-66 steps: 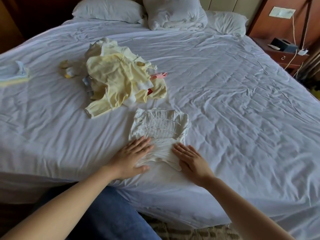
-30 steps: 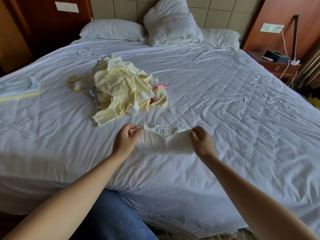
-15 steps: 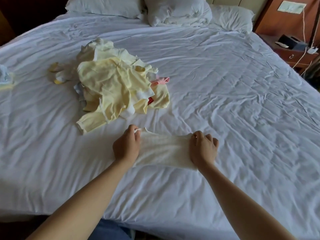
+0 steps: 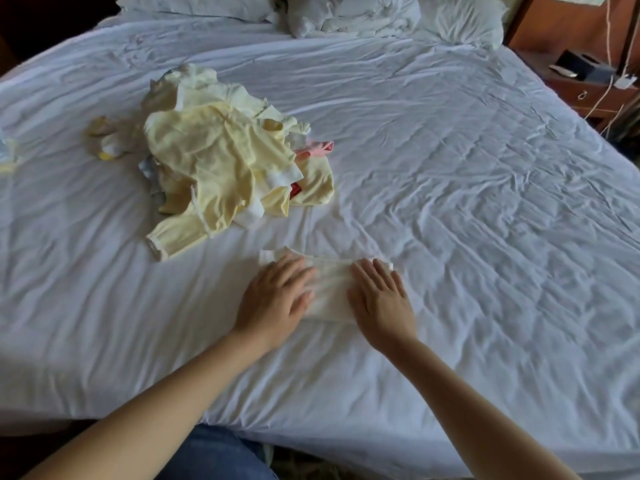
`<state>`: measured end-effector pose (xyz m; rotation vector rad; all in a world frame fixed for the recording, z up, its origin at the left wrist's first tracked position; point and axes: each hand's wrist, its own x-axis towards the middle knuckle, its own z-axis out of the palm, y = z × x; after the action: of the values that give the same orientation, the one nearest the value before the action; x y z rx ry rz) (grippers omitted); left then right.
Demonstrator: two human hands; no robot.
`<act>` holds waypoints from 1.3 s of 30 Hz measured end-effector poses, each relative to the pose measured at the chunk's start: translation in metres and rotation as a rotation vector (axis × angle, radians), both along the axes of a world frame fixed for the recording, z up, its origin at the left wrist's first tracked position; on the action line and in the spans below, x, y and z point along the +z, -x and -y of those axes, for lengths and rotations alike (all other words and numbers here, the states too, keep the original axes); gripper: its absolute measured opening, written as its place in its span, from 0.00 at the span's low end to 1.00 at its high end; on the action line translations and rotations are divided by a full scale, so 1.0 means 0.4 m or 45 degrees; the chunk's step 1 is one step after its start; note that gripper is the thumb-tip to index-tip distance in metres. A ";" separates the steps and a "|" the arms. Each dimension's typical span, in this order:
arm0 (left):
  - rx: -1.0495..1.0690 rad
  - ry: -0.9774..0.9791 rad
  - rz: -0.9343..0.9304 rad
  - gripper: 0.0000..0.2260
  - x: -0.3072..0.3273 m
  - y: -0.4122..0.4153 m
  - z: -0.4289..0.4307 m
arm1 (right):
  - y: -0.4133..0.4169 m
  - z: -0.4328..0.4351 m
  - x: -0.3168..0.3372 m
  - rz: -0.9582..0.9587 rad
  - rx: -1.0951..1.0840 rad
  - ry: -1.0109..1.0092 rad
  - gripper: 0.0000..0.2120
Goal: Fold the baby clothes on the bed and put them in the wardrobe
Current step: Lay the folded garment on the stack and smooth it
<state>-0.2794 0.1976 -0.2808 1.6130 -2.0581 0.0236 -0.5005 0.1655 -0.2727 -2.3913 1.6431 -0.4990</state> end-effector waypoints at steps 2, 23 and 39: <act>0.014 -0.135 0.175 0.26 -0.044 -0.009 -0.015 | 0.014 -0.013 -0.033 -0.086 0.026 -0.075 0.30; 0.554 -0.598 -0.248 0.18 0.057 -0.030 -0.059 | 0.006 -0.028 0.070 0.176 -0.311 -0.338 0.21; 0.497 -0.803 -0.700 0.21 0.075 -0.050 -0.022 | 0.038 -0.014 0.090 0.417 -0.307 -0.512 0.27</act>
<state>-0.2593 0.2063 -0.2509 2.0616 -1.3650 -0.9041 -0.5158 0.1713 -0.2368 -1.7381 1.6951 -0.5089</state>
